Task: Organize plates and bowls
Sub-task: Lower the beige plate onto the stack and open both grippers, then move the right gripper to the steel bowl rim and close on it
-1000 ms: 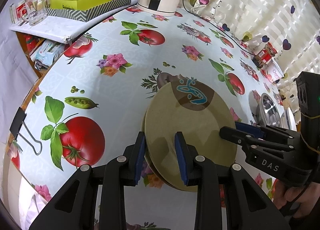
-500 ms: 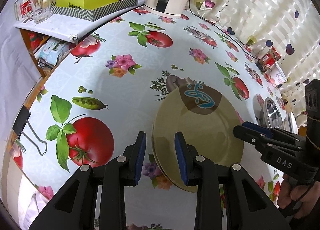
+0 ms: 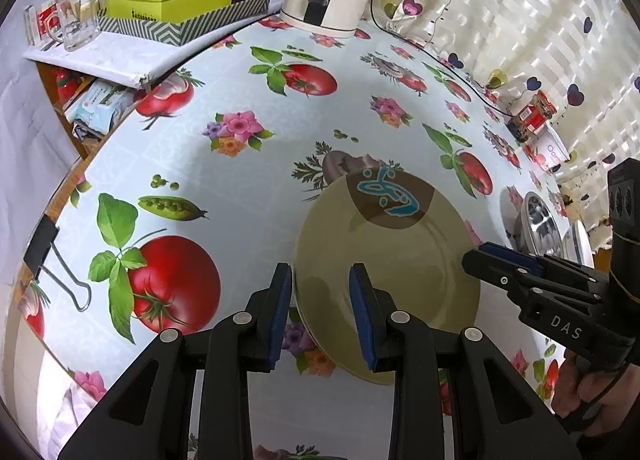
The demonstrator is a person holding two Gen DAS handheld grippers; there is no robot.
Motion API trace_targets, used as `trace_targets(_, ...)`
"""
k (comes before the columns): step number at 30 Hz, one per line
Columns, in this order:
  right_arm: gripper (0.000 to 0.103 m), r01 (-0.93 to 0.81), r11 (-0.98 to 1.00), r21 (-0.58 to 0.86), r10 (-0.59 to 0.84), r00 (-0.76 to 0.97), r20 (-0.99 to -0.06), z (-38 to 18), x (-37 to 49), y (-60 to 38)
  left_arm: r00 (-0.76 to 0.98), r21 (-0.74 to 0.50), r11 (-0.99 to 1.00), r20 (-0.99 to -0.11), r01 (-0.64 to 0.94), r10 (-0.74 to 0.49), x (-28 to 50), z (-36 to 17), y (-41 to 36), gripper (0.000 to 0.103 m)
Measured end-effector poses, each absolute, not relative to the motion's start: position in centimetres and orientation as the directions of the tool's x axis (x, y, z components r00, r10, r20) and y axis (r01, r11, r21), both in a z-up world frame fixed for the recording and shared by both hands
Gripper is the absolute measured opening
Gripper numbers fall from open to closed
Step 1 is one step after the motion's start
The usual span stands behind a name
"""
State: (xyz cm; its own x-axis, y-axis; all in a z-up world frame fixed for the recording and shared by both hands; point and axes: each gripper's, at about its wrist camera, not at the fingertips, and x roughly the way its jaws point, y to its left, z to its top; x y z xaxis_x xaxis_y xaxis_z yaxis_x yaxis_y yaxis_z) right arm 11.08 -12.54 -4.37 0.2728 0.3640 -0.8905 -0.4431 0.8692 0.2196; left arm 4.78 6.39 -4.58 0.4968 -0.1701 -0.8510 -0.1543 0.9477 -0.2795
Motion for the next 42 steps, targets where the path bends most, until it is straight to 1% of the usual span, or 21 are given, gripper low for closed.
trace_targets(14, 0.027, -0.405, 0.880, 0.249, 0.396, 0.334, -0.855, -2.0, 9.6, -15.5, 0.547, -0.261, 0.959, -0.821, -0.108, -0.163, 4.5, -2.1, 4.9, 0.031)
trace_targets(21, 0.040, -0.399, 0.881, 0.255, 0.408, 0.364, -0.837, -0.6, 8.3, -17.0, 0.566, -0.247, 0.967, -0.807, -0.064, -0.168, 4.2, -0.6, 3.1, 0.031)
trace_targets(27, 0.044, -0.384, 0.885, 0.263, 0.413, 0.389, -0.823, 0.2, 7.2, -18.8, 0.571, -0.235, 0.972, -0.801, -0.028, -0.178, 4.0, 0.0, 1.6, 0.031)
trace_targets(42, 0.044, -0.270, 0.923, 0.275, 0.374, 0.453, -0.809, 0.7, 6.5, -24.5, 0.559, -0.237, 0.969, -0.796, 0.066, -0.233, 5.1, 0.4, -2.1, 0.031)
